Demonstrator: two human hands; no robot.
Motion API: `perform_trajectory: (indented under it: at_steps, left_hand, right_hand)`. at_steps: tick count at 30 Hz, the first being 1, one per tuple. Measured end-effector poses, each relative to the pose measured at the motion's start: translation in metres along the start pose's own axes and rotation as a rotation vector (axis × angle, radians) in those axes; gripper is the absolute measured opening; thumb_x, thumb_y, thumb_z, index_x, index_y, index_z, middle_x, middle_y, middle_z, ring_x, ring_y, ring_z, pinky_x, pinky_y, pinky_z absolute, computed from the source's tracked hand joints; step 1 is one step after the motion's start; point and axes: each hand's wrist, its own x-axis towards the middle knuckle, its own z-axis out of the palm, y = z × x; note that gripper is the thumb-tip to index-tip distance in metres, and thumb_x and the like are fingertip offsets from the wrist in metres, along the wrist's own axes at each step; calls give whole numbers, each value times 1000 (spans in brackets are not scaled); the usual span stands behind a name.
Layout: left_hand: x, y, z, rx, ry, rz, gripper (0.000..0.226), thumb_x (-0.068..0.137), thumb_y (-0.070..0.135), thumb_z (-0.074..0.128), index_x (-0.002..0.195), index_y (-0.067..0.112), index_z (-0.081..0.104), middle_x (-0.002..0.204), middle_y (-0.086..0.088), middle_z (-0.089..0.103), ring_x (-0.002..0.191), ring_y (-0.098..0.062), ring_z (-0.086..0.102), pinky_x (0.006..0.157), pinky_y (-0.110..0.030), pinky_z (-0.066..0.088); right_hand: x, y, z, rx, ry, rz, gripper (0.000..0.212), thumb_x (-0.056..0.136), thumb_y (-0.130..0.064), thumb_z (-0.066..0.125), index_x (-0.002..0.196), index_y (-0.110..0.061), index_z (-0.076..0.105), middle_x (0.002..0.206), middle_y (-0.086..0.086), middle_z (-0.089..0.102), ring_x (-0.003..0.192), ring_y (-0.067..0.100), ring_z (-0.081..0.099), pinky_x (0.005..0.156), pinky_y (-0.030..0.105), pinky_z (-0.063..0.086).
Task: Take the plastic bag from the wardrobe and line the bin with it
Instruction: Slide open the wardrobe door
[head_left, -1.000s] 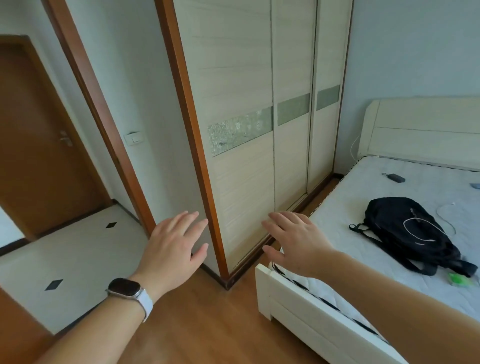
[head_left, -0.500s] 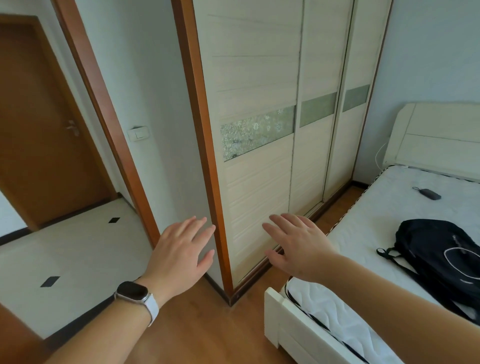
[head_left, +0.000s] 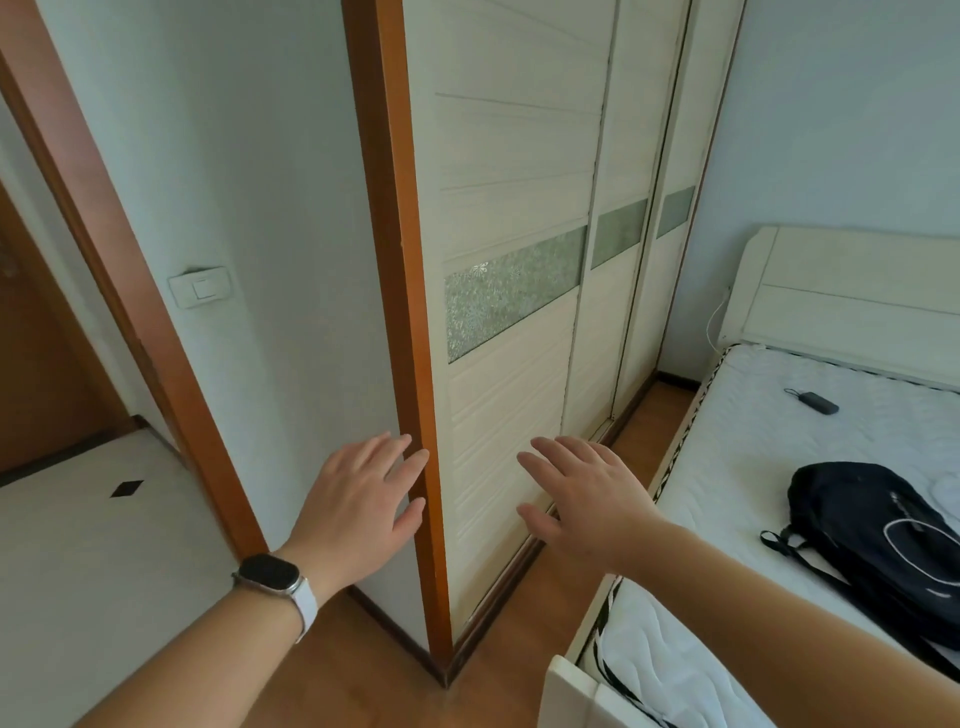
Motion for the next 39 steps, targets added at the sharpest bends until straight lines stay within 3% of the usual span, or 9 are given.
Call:
perform_trajectory:
  at_steps: [8, 15, 21, 24, 30, 39]
  left_hand:
    - [64, -39, 21, -8, 69, 66, 50, 85, 47, 64, 127, 21, 61, 131, -7, 62, 122, -30, 57, 94, -47, 48]
    - [130, -60, 29, 11, 111, 2, 49, 86, 44, 62, 128, 19, 61, 133, -9, 60, 124, -31, 54, 96, -48, 47]
    - [191, -71, 49, 81, 128, -12, 46, 91, 42, 49, 128, 18, 60, 134, -10, 59, 126, -31, 52, 98, -48, 45]
    - [228, -72, 47, 126, 170, 8, 50, 91, 43, 40, 128, 16, 60, 134, -11, 59, 126, -32, 51, 99, -50, 44]
    - [297, -75, 24, 258, 365, -33, 44, 90, 34, 54, 128, 13, 60, 137, -14, 55, 130, -32, 46, 105, -51, 36]
    - [342, -84, 4, 455, 504, -137, 41, 91, 29, 53, 127, 12, 61, 138, -15, 55, 132, -33, 45, 107, -50, 32]
  right_hand:
    - [66, 13, 3, -52, 52, 8, 60, 92, -60, 29, 140, -25, 36, 146, 1, 43, 134, 26, 38, 109, 45, 32]
    - [133, 38, 21, -18, 89, -28, 61, 92, -60, 29, 141, -24, 36, 148, 3, 41, 135, 27, 36, 109, 45, 31]
    - [214, 69, 51, 55, 149, -100, 61, 91, -59, 33, 138, -21, 41, 145, 5, 45, 133, 29, 40, 107, 45, 34]
    - [255, 91, 56, 73, 221, -144, 59, 91, -58, 37, 138, -22, 41, 142, 4, 47, 131, 27, 42, 105, 43, 37]
    - [334, 131, 40, 204, 427, -270, 58, 91, -52, 45, 139, -20, 40, 144, 4, 45, 133, 25, 38, 107, 44, 37]
    - [410, 133, 35, 362, 739, -375, 59, 91, -48, 51, 139, -14, 43, 150, 11, 37, 138, 31, 32, 109, 47, 32]
